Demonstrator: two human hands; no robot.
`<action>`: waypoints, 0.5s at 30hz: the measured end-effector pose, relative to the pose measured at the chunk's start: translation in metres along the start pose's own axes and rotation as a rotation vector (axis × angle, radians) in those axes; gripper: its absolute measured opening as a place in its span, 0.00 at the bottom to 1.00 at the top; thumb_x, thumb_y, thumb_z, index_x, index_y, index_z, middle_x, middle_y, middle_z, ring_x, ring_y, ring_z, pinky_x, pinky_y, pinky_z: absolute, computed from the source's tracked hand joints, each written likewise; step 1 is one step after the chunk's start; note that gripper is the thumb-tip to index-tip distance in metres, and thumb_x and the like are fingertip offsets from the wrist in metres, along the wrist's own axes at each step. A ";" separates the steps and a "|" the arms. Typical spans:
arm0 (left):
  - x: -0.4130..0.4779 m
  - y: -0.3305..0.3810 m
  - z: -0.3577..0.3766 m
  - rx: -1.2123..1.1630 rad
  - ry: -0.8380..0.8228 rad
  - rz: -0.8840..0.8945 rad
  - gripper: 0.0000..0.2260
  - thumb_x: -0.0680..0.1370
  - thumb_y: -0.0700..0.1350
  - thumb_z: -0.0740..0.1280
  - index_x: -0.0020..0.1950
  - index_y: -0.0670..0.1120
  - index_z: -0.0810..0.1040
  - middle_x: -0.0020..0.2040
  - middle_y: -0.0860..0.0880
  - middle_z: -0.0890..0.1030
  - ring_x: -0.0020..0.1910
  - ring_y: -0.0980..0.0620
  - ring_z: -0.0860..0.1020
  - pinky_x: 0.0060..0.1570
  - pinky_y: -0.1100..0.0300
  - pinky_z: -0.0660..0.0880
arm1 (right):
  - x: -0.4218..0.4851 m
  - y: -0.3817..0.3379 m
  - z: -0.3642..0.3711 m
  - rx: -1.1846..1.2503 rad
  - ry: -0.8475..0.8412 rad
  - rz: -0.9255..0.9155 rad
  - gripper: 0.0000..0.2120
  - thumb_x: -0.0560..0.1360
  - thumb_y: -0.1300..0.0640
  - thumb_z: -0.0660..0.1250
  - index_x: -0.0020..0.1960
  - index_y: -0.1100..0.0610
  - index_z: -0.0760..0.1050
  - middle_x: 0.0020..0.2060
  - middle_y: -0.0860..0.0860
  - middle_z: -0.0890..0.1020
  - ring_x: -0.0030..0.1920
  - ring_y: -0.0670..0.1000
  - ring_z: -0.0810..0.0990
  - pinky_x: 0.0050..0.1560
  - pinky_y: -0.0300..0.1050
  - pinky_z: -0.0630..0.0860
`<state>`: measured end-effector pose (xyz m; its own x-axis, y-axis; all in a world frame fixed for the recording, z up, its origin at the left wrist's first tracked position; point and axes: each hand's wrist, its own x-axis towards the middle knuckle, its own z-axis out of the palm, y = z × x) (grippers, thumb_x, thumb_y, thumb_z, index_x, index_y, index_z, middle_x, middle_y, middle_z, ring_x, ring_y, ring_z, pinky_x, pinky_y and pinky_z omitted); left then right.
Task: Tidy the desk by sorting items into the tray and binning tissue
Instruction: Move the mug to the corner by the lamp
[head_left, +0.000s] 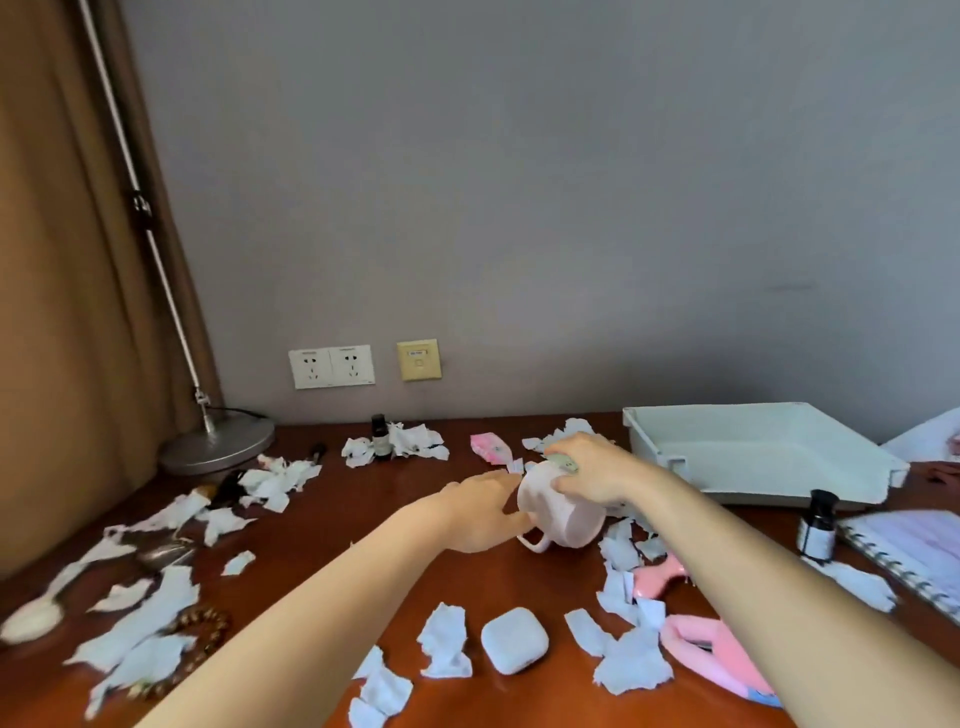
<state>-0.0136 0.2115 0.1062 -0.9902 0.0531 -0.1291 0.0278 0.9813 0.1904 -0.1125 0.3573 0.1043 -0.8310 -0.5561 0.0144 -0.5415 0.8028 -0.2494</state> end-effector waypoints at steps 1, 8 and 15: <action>0.003 -0.004 0.005 -0.026 -0.013 -0.018 0.28 0.80 0.57 0.55 0.78 0.49 0.52 0.78 0.49 0.55 0.77 0.47 0.55 0.75 0.49 0.55 | 0.006 -0.002 0.002 -0.018 -0.020 0.005 0.27 0.76 0.53 0.63 0.74 0.52 0.62 0.73 0.54 0.64 0.71 0.58 0.67 0.68 0.52 0.67; 0.034 -0.028 0.049 -0.215 -0.107 -0.156 0.34 0.79 0.59 0.58 0.78 0.46 0.47 0.79 0.47 0.52 0.77 0.46 0.54 0.74 0.52 0.56 | 0.042 -0.010 0.012 -0.122 -0.228 0.063 0.35 0.75 0.51 0.66 0.76 0.48 0.54 0.74 0.52 0.63 0.69 0.57 0.69 0.66 0.51 0.70; 0.065 -0.042 0.082 -0.327 -0.024 -0.204 0.30 0.80 0.57 0.56 0.78 0.47 0.53 0.79 0.48 0.50 0.78 0.48 0.44 0.75 0.46 0.43 | 0.055 -0.018 0.007 -0.191 -0.317 0.088 0.34 0.74 0.48 0.68 0.75 0.50 0.57 0.70 0.53 0.68 0.64 0.58 0.73 0.55 0.49 0.72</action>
<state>-0.0681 0.1885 0.0099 -0.9672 -0.1291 -0.2186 -0.2186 0.8615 0.4583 -0.1477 0.3104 0.1033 -0.8107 -0.4983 -0.3073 -0.5089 0.8593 -0.0508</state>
